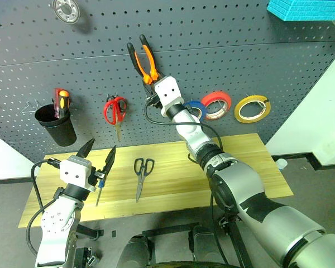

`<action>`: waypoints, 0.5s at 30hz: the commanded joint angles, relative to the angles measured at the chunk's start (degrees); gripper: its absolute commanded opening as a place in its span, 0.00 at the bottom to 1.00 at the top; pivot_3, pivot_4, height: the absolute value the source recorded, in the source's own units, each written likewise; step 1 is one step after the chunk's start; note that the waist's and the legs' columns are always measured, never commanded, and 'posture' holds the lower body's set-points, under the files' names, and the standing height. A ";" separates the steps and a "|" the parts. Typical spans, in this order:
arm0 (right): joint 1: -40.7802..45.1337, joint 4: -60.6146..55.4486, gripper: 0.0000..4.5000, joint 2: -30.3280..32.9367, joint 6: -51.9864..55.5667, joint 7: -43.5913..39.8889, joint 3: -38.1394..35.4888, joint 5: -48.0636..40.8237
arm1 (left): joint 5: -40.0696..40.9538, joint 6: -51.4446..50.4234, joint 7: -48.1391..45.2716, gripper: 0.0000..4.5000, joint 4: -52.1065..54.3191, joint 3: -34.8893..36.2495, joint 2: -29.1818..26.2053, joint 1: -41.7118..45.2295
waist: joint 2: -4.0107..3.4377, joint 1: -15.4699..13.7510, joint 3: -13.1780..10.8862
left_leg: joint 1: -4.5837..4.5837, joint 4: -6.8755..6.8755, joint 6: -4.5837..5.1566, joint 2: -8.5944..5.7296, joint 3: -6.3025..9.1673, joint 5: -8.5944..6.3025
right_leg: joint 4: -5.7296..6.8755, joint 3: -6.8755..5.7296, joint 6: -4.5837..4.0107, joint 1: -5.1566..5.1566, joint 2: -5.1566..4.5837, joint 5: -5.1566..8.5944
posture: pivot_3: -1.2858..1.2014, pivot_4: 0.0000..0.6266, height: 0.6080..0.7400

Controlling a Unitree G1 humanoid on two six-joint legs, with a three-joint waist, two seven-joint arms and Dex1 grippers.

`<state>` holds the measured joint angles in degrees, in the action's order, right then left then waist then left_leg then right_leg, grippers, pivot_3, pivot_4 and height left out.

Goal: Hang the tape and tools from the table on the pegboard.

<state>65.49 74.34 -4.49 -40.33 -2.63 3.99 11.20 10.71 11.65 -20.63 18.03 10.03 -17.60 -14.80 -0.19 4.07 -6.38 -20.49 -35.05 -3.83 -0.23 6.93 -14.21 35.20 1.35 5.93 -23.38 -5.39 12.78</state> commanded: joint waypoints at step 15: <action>2.29 -0.97 0.47 -1.10 -0.99 1.80 -0.40 0.73 | 0.36 -1.86 1.85 0.73 10.50 2.02 1.02 -8.14 | 0.12 -0.41 -0.37 | -0.02 0.00 0.00 0.01 0.01 0.00 | 0.00 0.00 0.18 -0.01 -0.01 0.13 | 0.55 0.12 0.98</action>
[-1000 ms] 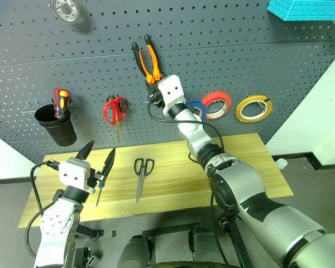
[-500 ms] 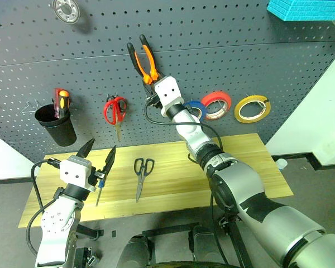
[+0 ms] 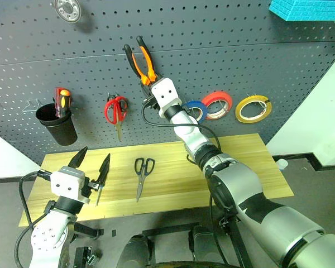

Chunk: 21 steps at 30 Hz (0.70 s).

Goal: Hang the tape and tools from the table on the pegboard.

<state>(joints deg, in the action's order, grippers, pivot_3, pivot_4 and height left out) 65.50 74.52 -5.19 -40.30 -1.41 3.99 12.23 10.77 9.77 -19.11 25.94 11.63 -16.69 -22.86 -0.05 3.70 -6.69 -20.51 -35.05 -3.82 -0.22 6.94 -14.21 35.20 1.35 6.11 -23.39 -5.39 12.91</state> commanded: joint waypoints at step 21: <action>3.34 0.52 0.47 -1.63 1.27 2.75 -0.16 0.86 | 0.45 -1.54 0.38 0.73 5.45 0.60 0.36 -2.23 | 0.05 -0.85 -0.32 | -0.08 0.01 0.00 0.00 0.00 0.00 | -0.03 0.00 -0.01 -0.07 -0.01 0.01 | 0.56 0.11 0.98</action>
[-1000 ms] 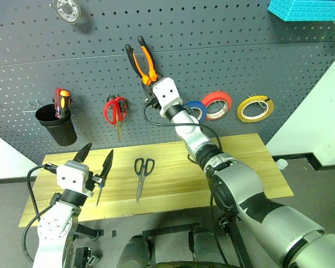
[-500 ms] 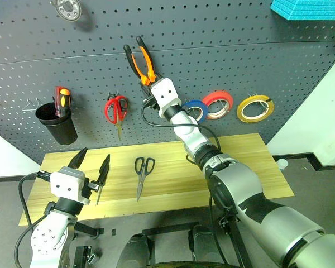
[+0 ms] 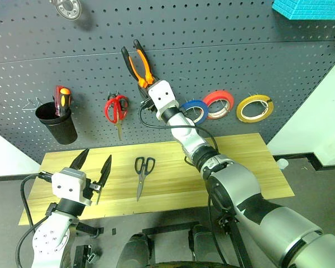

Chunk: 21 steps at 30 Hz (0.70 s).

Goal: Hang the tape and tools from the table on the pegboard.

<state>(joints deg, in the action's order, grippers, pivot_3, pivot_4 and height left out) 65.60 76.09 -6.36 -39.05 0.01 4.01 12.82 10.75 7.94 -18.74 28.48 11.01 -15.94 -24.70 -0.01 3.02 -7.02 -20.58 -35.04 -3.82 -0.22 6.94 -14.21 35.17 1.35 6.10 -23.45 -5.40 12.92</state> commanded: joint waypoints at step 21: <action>5.14 -0.25 0.47 1.13 1.94 2.32 -0.92 0.65 | -0.03 0.24 -0.07 0.73 2.45 0.82 -0.35 1.00 | 0.03 -0.61 0.02 | -0.04 0.01 0.00 0.00 0.00 0.00 | -0.03 -0.01 -0.01 -0.02 0.00 -0.01 | 0.56 0.06 0.98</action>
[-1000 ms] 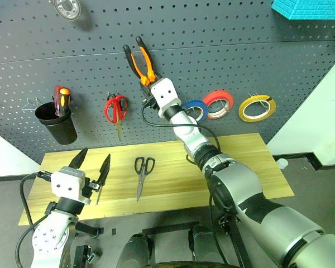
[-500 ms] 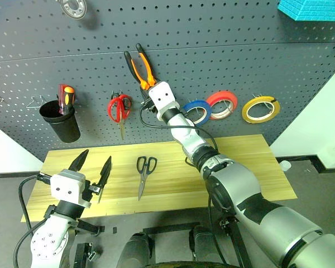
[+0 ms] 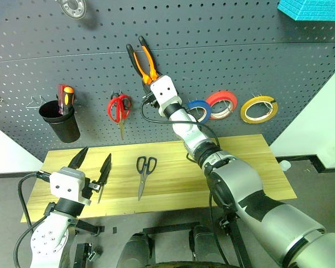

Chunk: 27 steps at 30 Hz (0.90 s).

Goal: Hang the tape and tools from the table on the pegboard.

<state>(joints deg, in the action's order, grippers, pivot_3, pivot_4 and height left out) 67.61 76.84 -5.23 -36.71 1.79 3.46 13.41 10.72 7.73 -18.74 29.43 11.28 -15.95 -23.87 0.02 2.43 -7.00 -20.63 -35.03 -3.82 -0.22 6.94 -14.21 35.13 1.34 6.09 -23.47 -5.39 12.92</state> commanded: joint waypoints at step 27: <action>-0.61 -0.37 0.47 -0.95 2.45 -3.57 -1.36 -0.74 | -0.11 0.46 -0.17 0.73 1.13 0.52 -0.39 1.06 | 0.07 -0.01 0.08 | 0.10 -0.01 0.00 0.00 0.00 0.00 | 0.02 0.00 -0.01 0.08 0.00 -0.01 | 0.56 0.05 0.98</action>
<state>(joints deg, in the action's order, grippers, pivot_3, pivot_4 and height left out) 67.48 77.08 -5.56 -34.55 -1.22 2.10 12.76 10.66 7.71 -18.87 29.39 11.24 -15.96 -22.94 0.09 2.41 -6.91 -20.53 -35.04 -3.82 -0.22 6.93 -14.21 35.15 1.34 6.08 -23.39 -5.39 12.91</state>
